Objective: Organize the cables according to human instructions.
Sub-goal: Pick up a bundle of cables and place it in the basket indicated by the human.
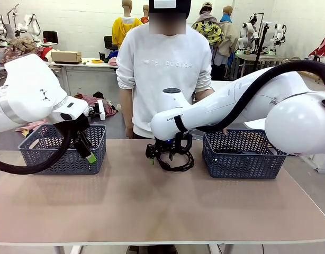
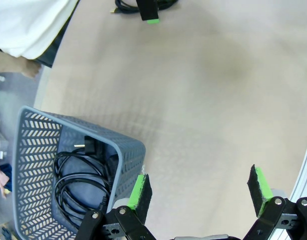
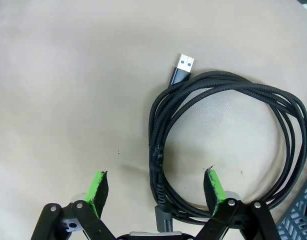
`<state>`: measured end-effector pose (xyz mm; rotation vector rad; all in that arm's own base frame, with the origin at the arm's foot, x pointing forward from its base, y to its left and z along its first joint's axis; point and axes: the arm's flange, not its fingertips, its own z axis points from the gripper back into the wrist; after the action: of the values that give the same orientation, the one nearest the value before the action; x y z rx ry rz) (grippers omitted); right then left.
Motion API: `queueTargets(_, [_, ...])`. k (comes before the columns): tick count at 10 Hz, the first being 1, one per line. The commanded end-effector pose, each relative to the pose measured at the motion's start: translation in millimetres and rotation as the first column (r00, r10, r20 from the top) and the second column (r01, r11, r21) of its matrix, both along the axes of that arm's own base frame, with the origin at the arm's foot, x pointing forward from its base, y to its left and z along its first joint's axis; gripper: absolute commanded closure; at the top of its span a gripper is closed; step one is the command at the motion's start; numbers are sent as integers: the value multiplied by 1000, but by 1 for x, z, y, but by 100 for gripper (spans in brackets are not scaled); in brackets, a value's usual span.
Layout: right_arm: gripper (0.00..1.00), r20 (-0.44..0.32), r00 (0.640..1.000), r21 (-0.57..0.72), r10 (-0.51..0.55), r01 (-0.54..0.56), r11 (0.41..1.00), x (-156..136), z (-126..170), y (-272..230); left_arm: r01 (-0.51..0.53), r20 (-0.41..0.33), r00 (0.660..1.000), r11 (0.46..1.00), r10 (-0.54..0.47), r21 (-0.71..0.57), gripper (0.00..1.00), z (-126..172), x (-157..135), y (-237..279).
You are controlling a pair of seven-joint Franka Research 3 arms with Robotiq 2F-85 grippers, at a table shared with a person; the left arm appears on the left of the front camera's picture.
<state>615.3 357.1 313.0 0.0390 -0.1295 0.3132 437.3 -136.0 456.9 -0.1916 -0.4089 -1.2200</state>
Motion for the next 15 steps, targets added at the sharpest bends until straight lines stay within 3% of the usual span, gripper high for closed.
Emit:
queueTargets(1, [0, 24, 999, -14, -34, 35, 999, 3, 3, 6, -8, -2, 1000, 1000, 8, 4, 0, 1, 0, 2])
queueTargets(3, [0, 9, 999, -16, -31, 31, 999, 4, -1, 7, -8, -2, 1000, 1000, 8, 4, 0, 1, 0, 2])
queueTargets(4, [6, 10, 1000, -20, -30, 30, 999, 5, -2, 9, -8, -2, 1000, 1000, 8, 4, 0, 1, 0, 2])
queueTargets(7, [39, 33, 999, -1, -42, 42, 999, 4, 8, 9, -8, -2, 1000, 1000, 8, 4, 0, 1, 0, 2])
queueTargets(8, [46, 36, 998, 2, -44, 44, 999, 3, 8, 9, -8, -2, 1000, 1000, 8, 4, 0, 1, 0, 2])
queueTargets(13, [98, 3, 999, 11, -47, 47, 999, 2, 0, 7, -8, -2, 1000, 1000, 8, 4, 0, 1, 0, 2])
queueTargets(15, [100, 22, 999, 10, -49, 49, 999, 0, 7, 6, -8, -2, 1000, 1000, 8, 4, 0, 1, 0, 2])
